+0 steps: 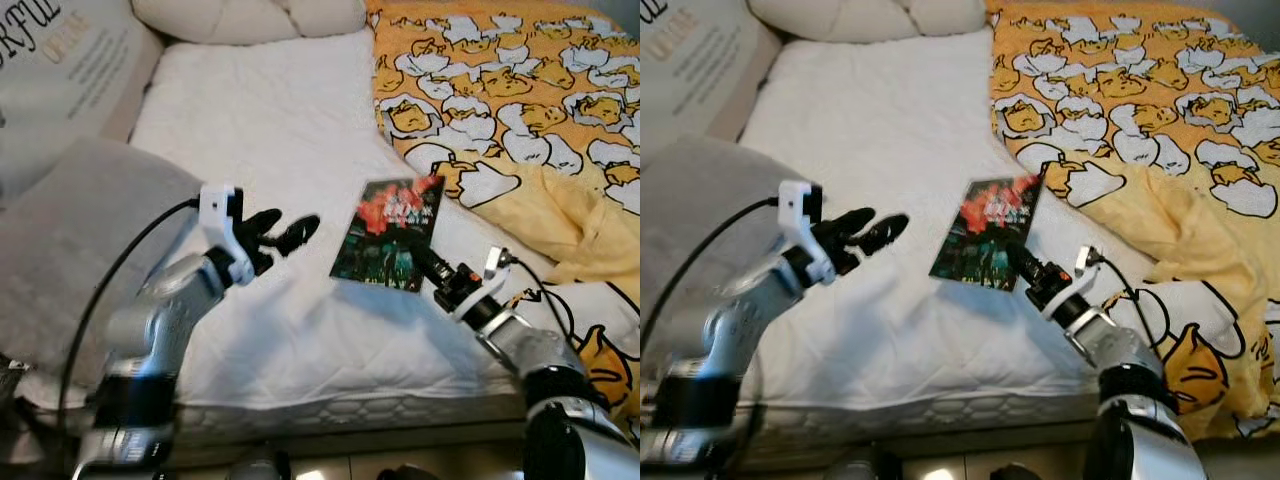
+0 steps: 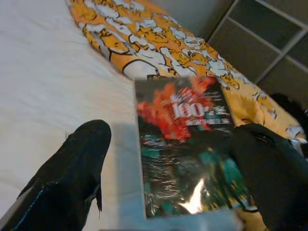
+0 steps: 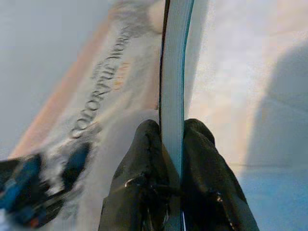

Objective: Clean up the room

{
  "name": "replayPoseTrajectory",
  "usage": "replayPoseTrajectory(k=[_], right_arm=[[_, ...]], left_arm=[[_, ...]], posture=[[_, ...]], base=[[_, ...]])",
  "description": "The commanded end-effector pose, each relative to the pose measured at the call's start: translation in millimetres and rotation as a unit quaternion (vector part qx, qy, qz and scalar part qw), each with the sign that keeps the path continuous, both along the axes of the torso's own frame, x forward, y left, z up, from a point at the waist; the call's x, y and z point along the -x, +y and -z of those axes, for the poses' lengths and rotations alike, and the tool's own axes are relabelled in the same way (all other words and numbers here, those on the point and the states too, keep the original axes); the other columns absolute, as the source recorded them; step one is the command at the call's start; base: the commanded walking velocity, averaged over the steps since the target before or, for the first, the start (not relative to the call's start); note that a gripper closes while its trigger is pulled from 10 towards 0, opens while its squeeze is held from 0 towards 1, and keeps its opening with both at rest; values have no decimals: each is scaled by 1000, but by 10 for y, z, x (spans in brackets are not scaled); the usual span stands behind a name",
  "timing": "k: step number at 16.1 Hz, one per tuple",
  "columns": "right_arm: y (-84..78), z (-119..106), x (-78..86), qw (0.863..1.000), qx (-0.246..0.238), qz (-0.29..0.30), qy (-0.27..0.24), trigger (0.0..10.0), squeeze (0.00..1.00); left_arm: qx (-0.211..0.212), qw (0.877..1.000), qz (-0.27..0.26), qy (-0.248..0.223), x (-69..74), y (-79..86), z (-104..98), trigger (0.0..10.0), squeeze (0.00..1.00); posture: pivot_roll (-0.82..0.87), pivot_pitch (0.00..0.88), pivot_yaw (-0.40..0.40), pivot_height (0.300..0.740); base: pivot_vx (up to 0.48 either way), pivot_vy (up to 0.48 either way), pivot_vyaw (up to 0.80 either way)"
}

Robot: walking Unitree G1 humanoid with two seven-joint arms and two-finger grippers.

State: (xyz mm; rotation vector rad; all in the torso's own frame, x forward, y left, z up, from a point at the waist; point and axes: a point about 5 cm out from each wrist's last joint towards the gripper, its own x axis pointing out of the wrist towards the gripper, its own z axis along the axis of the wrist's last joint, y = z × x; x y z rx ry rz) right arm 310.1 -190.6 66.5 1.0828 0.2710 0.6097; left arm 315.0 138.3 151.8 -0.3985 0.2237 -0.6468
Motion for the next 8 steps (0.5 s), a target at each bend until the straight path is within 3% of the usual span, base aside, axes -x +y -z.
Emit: replayPoseTrajectory(k=[1, 3, 5, 8], right_arm=[[-53, -164, -11, 999, -6, -15, -49, 0, 0], [-57, -234, 25, 997, -13, -31, -72, 0, 0], [-5, -388, 92, 991, -27, -61, -114, 0, 0], [57, -593, 152, 983, -47, -88, -157, 0, 0]], left_arm=[[5, 1000, 14, 22, -31, -31, 81, 10000, 1000], [41, 998, 18, 45, -78, -91, 114, 10000, 1000], [106, 989, 4, 102, -175, -81, 220, 10000, 1000], [236, 958, 34, 159, -228, -95, 189, 10000, 1000]], posture=[[-7, 0, 50, 740], [-10, 0, 52, 740], [-16, 0, 58, 740], [-16, 0, 61, 740]], base=[[0, 0, 0], [0, 0, 0], [0, 0, 0], [0, 0, 0]])
